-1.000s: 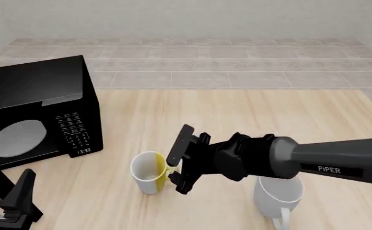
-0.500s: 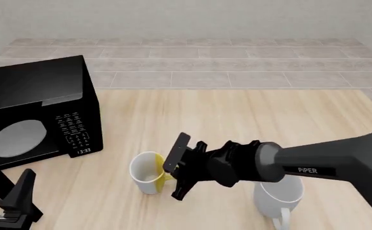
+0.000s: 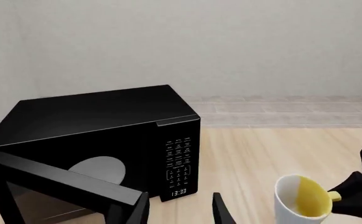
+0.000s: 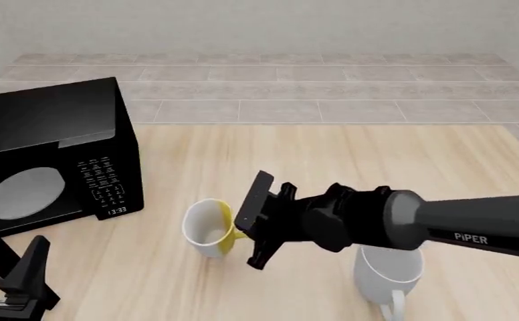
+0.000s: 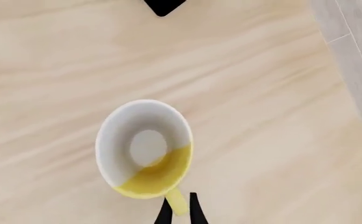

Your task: Put the yellow and white mug to the front of the white mug.

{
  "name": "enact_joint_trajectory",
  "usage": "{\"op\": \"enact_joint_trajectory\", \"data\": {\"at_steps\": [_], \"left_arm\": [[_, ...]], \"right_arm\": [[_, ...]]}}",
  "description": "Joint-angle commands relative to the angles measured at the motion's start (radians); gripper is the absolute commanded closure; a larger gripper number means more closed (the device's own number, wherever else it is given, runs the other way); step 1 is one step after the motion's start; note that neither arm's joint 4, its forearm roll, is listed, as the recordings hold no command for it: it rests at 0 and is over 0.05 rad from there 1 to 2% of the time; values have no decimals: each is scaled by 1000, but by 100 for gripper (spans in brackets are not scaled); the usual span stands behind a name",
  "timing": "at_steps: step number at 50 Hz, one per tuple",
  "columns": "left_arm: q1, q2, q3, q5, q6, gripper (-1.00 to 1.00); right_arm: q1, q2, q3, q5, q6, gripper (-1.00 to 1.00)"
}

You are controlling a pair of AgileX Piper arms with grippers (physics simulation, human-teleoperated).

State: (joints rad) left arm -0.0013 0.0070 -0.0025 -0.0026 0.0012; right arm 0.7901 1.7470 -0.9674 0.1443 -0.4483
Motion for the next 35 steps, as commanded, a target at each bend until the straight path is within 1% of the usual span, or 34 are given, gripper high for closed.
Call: {"op": "enact_joint_trajectory", "data": {"at_steps": [1, 8, 13, 16, 19, 23, 35], "left_arm": [[0, 0, 0, 0, 0, -100], [0, 0, 0, 0, 0, -100], [0, 0, 0, 0, 0, -100], [0, 0, 0, 0, 0, -100], [0, 0, 0, 0, 0, -100], [0, 0, 0, 0, 0, -100], [0, 0, 0, 0, 0, -100]], "right_arm": [[-36, -79, -16, 39, -4, 100], [-70, -122, -29, 67, 0, 100], [-100, -114, -20, 54, 8, 100], [-129, -106, -22, 49, 4, 100], [-153, -112, -25, 46, 20, 100], [-165, -125, -19, 45, 32, 100], [-244, -137, -1, 30, 47, 100]]}}
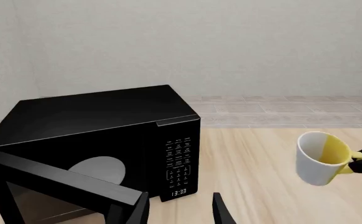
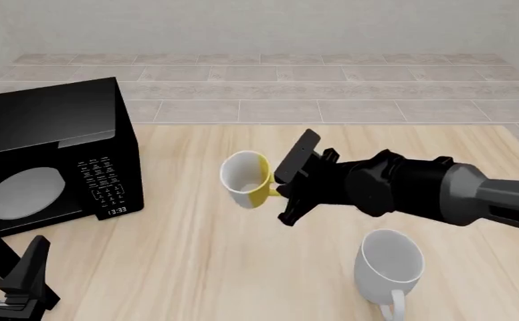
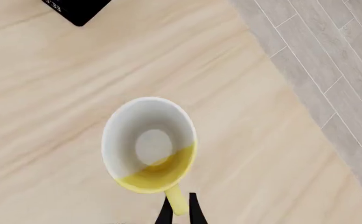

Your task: Put the yellow and white mug to the front of the white mug.

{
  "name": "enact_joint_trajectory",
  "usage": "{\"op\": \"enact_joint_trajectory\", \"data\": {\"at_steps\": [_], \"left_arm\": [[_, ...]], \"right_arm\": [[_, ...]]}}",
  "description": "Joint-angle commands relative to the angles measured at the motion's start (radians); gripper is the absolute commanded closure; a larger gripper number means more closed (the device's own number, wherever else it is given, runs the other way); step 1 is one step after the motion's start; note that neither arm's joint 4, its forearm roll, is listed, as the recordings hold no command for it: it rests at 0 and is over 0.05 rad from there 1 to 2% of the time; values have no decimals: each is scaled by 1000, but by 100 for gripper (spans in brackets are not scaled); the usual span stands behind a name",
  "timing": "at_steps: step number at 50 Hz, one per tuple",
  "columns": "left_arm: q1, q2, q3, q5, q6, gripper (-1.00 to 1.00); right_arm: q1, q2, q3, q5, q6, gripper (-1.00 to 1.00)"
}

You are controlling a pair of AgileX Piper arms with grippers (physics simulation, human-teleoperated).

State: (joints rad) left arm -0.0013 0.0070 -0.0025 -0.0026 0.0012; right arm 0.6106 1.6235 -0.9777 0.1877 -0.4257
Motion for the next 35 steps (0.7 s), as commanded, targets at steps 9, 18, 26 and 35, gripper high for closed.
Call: {"op": "enact_joint_trajectory", "data": {"at_steps": [9, 18, 26, 35], "left_arm": [[0, 0, 0, 0, 0, -100], [0, 0, 0, 0, 0, -100], [0, 0, 0, 0, 0, -100], [0, 0, 0, 0, 0, -100]], "right_arm": [[-107, -26, 37, -36, 60, 100], [-161, -33, 54, -41, 58, 100], [-202, -51, 91, -67, 74, 100], [-246, -76, 104, -49, 65, 100]]}}
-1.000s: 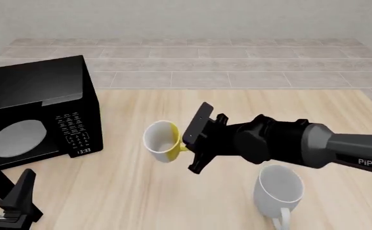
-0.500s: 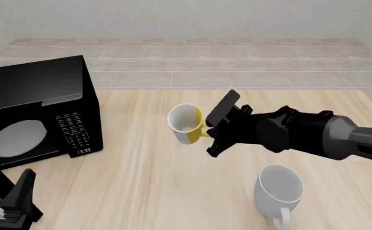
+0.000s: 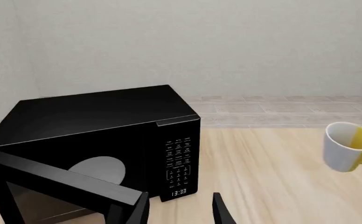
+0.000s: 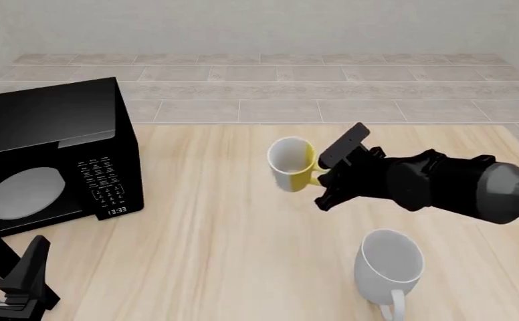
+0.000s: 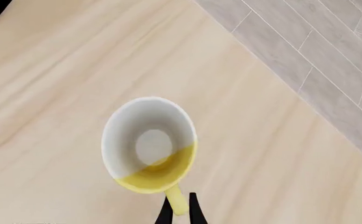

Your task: Put the yellow and white mug to the front of the white mug.

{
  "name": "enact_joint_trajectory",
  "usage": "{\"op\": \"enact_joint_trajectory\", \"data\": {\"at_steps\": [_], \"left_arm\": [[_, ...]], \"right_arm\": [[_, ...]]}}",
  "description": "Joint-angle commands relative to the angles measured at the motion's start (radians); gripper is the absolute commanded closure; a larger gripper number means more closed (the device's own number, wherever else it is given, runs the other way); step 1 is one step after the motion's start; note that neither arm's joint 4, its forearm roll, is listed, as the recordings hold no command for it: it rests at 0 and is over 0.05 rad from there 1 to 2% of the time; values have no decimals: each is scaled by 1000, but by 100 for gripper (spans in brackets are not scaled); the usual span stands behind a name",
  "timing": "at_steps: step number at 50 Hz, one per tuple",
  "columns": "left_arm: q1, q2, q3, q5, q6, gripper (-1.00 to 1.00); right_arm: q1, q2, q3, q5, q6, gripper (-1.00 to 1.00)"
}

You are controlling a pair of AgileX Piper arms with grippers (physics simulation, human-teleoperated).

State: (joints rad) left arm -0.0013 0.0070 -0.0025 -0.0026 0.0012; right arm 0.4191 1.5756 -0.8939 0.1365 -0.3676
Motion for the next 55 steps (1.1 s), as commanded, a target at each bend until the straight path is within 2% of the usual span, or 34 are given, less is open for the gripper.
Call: {"op": "enact_joint_trajectory", "data": {"at_steps": [1, 19, 29, 48, 50, 55], "left_arm": [[0, 0, 0, 0, 0, -100], [0, 0, 0, 0, 0, -100], [0, 0, 0, 0, 0, -100], [0, 0, 0, 0, 0, -100], [0, 0, 0, 0, 0, -100], [0, 0, 0, 0, 0, -100]], "right_arm": [[-60, -33, 23, 3, 8, 100], [-166, -64, 85, -3, -9, 100], [-206, -95, 126, -13, -1, 100], [-284, -17, 166, -98, 22, 100], [-309, 15, 165, -113, 5, 100], [-325, 39, 160, -132, 13, 100]]}}
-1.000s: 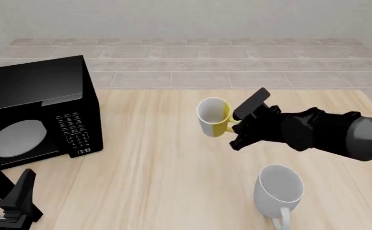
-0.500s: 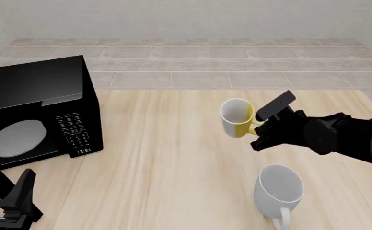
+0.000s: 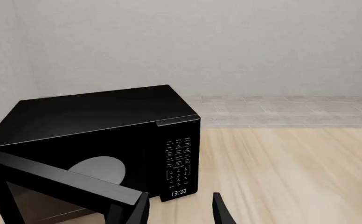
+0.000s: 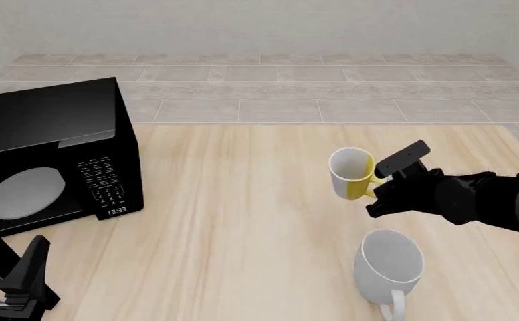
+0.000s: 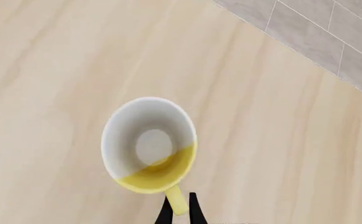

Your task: Put the yellow and white mug to the front of the white mug.

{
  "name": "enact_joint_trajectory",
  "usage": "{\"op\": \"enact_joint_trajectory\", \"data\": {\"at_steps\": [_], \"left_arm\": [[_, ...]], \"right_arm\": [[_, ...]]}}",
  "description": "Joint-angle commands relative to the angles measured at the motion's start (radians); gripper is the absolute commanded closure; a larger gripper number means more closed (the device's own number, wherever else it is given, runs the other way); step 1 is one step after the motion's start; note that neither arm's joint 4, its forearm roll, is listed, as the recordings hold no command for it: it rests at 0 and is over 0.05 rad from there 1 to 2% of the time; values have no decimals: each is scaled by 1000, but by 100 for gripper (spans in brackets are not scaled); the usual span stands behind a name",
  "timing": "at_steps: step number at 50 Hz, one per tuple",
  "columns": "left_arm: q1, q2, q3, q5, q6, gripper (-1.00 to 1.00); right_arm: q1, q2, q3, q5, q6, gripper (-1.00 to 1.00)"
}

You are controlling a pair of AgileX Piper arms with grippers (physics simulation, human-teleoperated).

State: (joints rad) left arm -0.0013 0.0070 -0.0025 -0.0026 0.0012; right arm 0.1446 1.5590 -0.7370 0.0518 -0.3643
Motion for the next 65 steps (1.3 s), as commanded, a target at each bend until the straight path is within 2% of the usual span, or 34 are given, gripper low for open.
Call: {"op": "enact_joint_trajectory", "data": {"at_steps": [1, 16, 30, 61, 62, 65], "left_arm": [[0, 0, 0, 0, 0, -100], [0, 0, 0, 0, 0, -100], [0, 0, 0, 0, 0, -100], [0, 0, 0, 0, 0, -100], [0, 0, 0, 0, 0, -100], [0, 0, 0, 0, 0, -100]], "right_arm": [[-53, 56, 1, -48, 13, 100], [-100, 83, 0, -67, 1, 100], [-107, 124, 6, -92, 9, 100], [-100, 155, 10, -82, 30, 100], [-100, 155, 8, -80, 31, -100], [-99, 156, 5, -75, 33, -100]]}}
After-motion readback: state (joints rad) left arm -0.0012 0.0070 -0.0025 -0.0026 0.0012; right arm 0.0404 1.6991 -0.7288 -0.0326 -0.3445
